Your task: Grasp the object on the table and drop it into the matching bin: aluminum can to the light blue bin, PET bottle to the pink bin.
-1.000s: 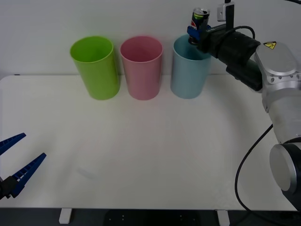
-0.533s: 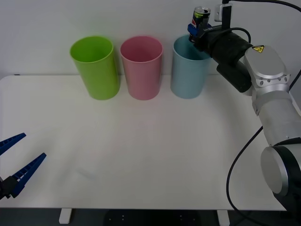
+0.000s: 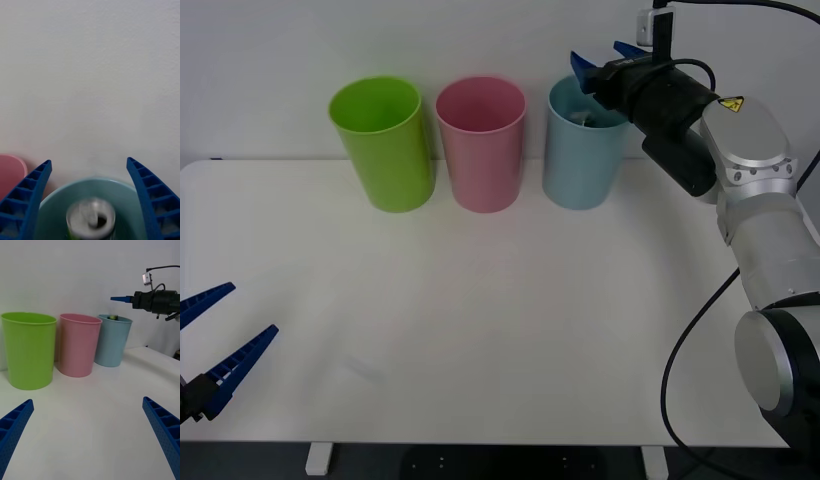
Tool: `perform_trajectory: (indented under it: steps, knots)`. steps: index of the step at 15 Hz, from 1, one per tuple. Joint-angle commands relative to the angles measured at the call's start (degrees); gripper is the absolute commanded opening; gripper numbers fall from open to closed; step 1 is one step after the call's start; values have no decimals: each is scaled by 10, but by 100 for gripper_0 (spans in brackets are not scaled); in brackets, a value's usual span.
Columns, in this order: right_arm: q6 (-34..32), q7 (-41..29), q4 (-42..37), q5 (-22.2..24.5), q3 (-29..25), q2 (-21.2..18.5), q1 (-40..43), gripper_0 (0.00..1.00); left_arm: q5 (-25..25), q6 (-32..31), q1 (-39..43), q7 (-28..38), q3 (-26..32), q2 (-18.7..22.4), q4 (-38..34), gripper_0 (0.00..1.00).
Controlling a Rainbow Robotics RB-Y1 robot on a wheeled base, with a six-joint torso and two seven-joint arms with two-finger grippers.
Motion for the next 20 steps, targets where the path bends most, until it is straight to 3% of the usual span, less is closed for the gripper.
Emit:
perform_trajectory:
  steps: [1,4,8,15,20]
  knots:
    - [-7,6,0,-4,-3,-1,1,100,0,0,0,0,0,0,0,100]
    - [-54,10,-10,-11,-26,-3,14,100,0,0,0,0,0,0,0,100]
    - [-70,2,-127,-12,-24,-9,96,100,0,0,0,0,0,0,0,100]
    - [-132,-3,-286,-72,-21,-60,243,100,0,0,0,0,0,0,0,100]
    - [-166,10,-358,-114,-27,-89,337,100,0,0,0,0,0,0,0,100]
